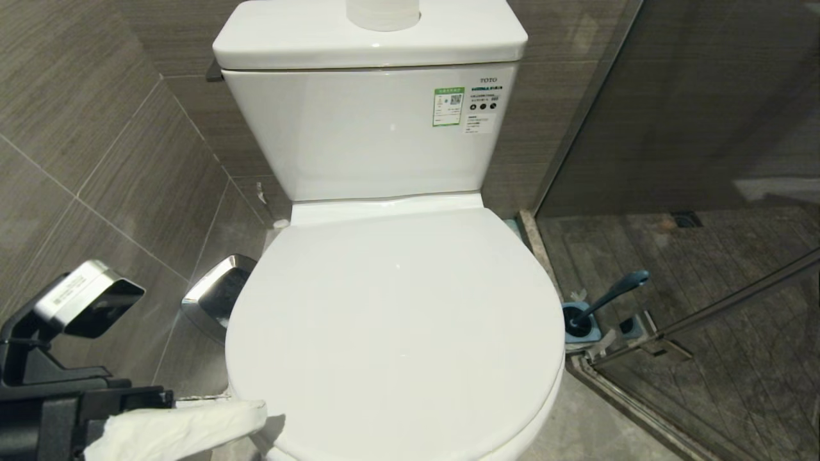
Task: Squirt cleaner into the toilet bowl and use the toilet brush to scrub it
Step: Use the left hand to lift the toilet lid slightly
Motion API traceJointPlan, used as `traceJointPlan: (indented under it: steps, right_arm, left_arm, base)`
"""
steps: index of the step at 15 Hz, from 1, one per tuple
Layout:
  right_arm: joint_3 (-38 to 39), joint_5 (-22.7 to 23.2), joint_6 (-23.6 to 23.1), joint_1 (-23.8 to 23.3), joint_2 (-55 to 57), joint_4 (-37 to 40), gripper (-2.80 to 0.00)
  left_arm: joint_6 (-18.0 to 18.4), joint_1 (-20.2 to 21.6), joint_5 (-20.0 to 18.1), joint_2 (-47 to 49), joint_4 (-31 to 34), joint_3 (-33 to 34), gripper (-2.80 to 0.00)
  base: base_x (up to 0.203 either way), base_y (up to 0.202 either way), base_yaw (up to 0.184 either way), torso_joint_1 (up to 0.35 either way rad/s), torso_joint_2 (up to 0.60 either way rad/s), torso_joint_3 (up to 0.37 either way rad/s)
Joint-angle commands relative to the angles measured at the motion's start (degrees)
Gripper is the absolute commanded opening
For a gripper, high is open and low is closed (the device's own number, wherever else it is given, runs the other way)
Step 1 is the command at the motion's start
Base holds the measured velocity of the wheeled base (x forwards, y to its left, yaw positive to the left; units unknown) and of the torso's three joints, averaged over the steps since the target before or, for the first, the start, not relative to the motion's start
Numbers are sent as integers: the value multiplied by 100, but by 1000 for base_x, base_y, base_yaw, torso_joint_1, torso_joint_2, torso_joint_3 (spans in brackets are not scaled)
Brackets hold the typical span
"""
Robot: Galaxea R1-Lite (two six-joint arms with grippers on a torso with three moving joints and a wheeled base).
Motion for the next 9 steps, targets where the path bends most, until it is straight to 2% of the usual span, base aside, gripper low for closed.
traceJointPlan:
  steps: [1,9]
  right_arm:
    - [1,0,-4,0,0,-4,-280]
    - [1,0,-1,0,0,-4,-280]
  left_arm:
    - [-17,-1,-20,18,-23,-80,0]
    - [-35,76,-3,378,-268,-818,0]
  base:
    - [0,0,0,0,0,0]
    - [0,0,0,0,0,0]
